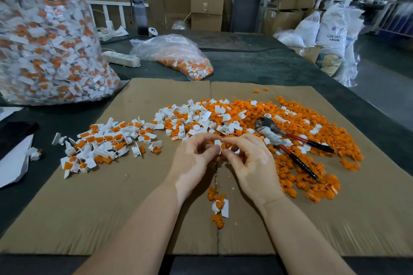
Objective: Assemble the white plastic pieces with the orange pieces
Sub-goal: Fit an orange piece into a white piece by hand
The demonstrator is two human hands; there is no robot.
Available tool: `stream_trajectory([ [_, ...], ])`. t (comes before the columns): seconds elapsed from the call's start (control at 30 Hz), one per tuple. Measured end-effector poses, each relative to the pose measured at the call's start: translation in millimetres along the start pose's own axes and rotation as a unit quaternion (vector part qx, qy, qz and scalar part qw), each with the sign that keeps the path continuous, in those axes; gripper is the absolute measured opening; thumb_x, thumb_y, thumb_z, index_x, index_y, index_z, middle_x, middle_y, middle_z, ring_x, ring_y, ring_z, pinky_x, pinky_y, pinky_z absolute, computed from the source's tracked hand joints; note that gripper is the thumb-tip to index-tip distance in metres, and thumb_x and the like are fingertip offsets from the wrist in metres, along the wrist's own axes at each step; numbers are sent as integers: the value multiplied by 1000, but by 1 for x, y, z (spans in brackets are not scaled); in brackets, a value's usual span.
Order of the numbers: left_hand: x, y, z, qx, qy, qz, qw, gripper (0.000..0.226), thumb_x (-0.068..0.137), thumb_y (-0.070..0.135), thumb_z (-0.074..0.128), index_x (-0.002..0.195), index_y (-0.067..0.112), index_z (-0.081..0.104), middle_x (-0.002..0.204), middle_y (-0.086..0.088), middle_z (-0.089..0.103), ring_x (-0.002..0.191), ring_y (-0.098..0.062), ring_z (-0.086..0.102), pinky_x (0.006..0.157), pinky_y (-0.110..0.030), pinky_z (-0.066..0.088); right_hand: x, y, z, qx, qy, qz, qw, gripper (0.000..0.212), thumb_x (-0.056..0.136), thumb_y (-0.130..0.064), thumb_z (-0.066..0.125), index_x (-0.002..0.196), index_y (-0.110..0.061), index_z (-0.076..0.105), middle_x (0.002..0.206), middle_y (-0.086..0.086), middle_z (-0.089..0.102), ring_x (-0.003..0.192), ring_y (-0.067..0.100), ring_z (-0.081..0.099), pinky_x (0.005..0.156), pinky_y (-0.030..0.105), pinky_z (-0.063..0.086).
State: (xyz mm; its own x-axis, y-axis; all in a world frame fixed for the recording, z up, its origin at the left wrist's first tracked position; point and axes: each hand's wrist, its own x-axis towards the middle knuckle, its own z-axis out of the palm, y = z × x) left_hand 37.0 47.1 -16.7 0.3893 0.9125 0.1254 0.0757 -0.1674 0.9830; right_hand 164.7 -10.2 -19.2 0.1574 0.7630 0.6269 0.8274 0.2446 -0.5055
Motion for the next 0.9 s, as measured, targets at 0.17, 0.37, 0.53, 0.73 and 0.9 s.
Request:
stream_trajectory([
  [0.17, 1, -1, 1, -8, 0, -4, 1000, 16, 90, 12, 60, 95, 26, 65, 73, -5, 65, 70, -13, 65, 66, -20, 54, 0, 0, 0, -5, -3, -3, 1000, 21, 84, -10, 67, 104, -12, 69, 89, -5, 58, 86, 8, 52, 78, 18, 44],
  [0.37, 2, 0, 3, 25, 7, 19, 999, 8, 88, 17, 64, 92, 23, 65, 71, 0, 62, 62, -1, 58, 58, -9, 46, 0, 0, 0, -16, -20, 0, 1000, 20, 84, -11, 67, 104, -11, 70, 88, -3, 58, 86, 7, 50, 79, 15, 41],
  [0.53, 6, 0, 5, 2, 16, 0, 1000, 8, 87, 14, 64, 94, 16, 65, 73, -10, 64, 61, -5, 60, 57, -10, 48, 1, 1, -8, -40, 18, 40, 998, 27, 85, -21, 66, 110, -11, 66, 100, 1, 64, 98, 12, 55, 89, 26, 42],
  [0.73, 17, -2, 7, -51, 31, -49, 997, 9, 87, 13, 65, 94, 17, 65, 70, -1, 66, 60, -1, 61, 58, -13, 49, 24, 38, -48, -251, -77, 312, 913, 50, 90, -41, 50, 132, -16, 44, 137, 7, 43, 127, 24, 37, 105, 47, 26],
  [0.9, 21, -1, 10, -95, 37, -74, 992, 10, 88, 10, 64, 96, 14, 65, 67, -1, 64, 56, -1, 59, 53, -13, 48, 39, 60, -65, -314, -232, 413, 823, 66, 80, -61, 50, 132, -20, 42, 150, 10, 23, 137, 31, 20, 109, 59, 7],
])
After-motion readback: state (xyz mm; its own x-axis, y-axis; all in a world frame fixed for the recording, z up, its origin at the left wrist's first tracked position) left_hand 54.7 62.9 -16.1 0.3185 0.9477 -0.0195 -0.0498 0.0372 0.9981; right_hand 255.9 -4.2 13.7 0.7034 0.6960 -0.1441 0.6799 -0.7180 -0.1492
